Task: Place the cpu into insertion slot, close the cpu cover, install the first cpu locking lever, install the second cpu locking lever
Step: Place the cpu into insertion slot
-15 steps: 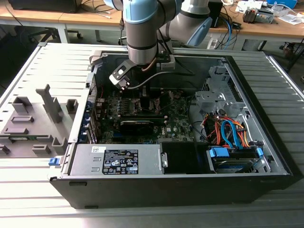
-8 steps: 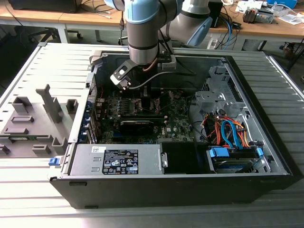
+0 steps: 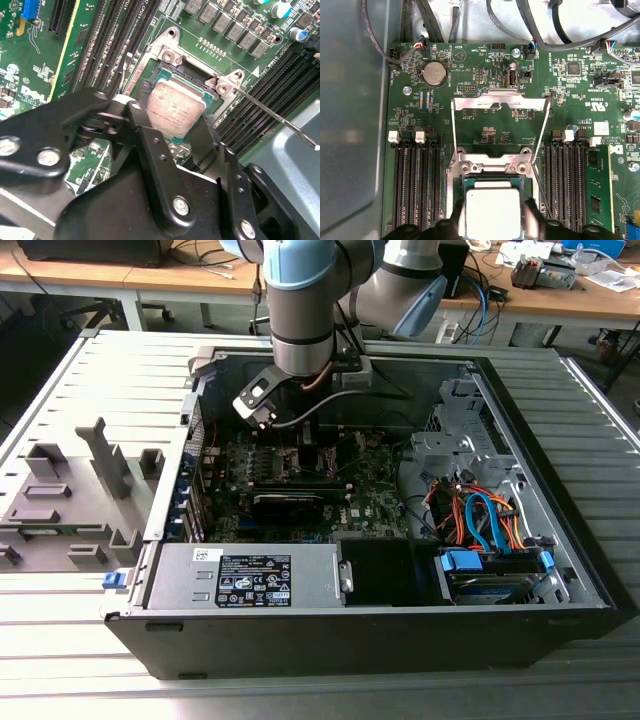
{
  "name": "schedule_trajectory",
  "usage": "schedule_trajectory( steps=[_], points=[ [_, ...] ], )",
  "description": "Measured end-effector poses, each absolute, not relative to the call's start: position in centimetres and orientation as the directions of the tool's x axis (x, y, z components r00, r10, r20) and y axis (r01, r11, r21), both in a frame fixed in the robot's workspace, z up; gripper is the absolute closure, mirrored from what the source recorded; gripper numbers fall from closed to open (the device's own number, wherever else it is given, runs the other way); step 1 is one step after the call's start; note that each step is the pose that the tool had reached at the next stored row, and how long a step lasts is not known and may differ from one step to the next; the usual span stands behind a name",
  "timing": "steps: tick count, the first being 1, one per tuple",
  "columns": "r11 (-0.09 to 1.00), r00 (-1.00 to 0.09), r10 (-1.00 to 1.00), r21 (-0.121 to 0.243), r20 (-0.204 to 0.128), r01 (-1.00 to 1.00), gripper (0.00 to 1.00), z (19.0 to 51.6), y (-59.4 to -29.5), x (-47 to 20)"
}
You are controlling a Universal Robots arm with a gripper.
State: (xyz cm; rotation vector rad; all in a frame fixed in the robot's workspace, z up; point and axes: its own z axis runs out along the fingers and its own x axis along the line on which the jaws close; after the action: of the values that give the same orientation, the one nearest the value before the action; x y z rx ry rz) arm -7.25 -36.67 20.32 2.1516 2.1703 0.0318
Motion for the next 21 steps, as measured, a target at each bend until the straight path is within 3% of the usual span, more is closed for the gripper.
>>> schedule_trajectory(
  steps=[1, 4, 21],
  points=[
    [0.010, -0.007, 0.999, 0.075, -0.046, 0.997, 0.47, 20.31, -36.68, -7.25],
    [0.011, -0.007, 0.999, 0.075, -0.047, 0.997, 0.48, 20.34, -36.79, -7.25],
    [0.043, -0.040, 0.998, 0.074, -0.044, 0.996, 0.48, 20.32, -36.95, -7.20]
  ],
)
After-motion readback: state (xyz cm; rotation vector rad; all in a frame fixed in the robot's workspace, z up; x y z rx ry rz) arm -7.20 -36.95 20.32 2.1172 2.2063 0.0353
